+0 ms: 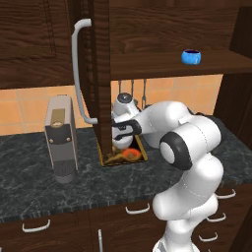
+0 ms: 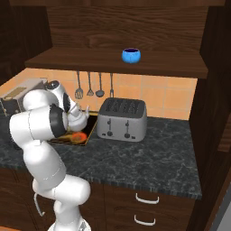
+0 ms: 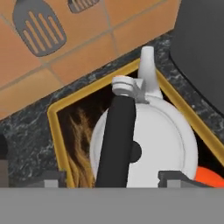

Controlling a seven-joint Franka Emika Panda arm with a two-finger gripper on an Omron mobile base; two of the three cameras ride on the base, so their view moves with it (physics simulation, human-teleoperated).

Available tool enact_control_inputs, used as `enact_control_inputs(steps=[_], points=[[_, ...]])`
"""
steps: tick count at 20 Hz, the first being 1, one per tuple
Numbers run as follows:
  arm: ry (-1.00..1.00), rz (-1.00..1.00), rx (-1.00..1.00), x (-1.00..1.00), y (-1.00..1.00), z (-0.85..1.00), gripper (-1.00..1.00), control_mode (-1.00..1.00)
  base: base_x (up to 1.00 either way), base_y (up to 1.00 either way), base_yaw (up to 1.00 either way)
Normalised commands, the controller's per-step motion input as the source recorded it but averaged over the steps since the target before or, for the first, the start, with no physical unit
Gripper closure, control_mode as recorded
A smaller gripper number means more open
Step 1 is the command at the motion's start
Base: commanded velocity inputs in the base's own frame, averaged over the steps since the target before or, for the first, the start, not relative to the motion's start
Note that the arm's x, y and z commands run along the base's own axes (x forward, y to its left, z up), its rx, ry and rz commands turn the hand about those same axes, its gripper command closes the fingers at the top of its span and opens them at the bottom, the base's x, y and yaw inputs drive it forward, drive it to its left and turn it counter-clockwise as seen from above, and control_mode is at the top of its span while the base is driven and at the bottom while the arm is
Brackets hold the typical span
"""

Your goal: Pick the kettle from the counter and place it on the tray. Then pick the mug from the cabinet and place it on the tray. Then close the cabinet doors.

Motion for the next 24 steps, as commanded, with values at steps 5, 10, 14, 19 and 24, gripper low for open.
enact_control_inputs(steps=[5,10,14,19,24], points=[[-0.13,0.07,-0.06,-0.13,-0.01,0.2,-1.0,-1.0,0.0,0.0,0.0],[-0.12,0.08,-0.01,-0.38,0.0,0.17,-1.0,-1.0,0.0,0.0,0.0],[-0.03,0.08,0.0,-0.51,-0.07,0.21,-1.0,-1.0,0.0,0.0,0.0],[0.0,0.04,0.0,-0.52,-0.23,0.36,-1.0,-1.0,0.0,0.0,0.0],[0.0,0.06,-0.03,-0.55,-0.27,0.54,-1.0,-1.0,0.0,0.0,0.0]])
